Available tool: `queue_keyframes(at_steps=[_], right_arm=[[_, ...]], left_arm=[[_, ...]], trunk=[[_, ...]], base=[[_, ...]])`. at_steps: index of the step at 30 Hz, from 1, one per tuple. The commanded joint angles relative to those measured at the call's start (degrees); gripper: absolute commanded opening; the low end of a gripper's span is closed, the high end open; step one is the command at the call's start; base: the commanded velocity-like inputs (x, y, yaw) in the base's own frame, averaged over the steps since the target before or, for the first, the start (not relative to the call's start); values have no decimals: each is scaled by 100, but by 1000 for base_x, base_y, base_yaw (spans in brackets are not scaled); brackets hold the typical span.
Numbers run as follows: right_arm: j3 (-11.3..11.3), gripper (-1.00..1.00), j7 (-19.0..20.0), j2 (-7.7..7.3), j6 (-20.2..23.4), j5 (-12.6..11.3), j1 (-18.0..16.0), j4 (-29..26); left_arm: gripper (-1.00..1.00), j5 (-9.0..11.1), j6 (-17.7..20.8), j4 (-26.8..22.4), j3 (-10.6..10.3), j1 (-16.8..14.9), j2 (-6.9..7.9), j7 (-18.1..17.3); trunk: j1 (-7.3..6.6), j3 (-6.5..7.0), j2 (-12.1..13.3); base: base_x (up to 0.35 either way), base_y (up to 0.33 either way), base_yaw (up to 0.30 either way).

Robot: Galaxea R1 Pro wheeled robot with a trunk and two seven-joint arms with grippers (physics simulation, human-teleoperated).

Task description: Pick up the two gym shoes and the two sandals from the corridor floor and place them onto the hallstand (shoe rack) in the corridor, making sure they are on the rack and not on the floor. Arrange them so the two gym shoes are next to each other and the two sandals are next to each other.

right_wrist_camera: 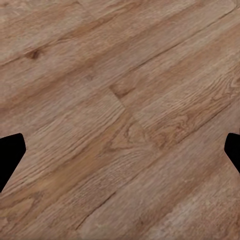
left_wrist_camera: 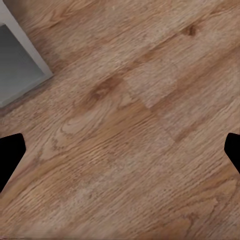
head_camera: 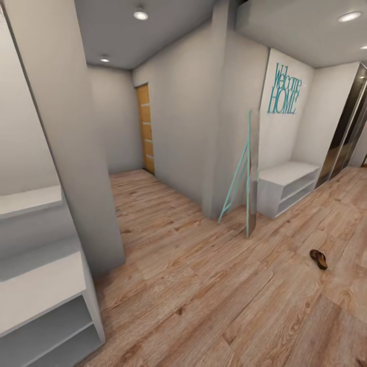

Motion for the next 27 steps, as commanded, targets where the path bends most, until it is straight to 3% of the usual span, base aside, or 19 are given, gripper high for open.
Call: queue_keyframes(at_steps=[1, 9, 20, 27], right_arm=[[-3, 100, -3, 0, -17, 2, -2, 3], [-3, 100, -5, -2, -17, -5, -2, 4], [-3, 100, -5, -2, -17, -6, -2, 8], [-3, 100, -5, 6, -17, -5, -2, 12]], left_arm=[[100, -1, -20, 6, 2, -5, 1, 4], [100, -3, -21, 4, 8, -11, 8, 21], [100, -3, -29, -5, 27, -14, 14, 24], [100, -3, -24, -5, 285, -14, 22, 24]], trunk=[[0, -12, -3], [0, -58, -3], [0, -124, -3], [0, -165, -3]], base=[[0, 0, 183], [0, -60, 188], [-17, -259, 191], [-150, -251, 192]])
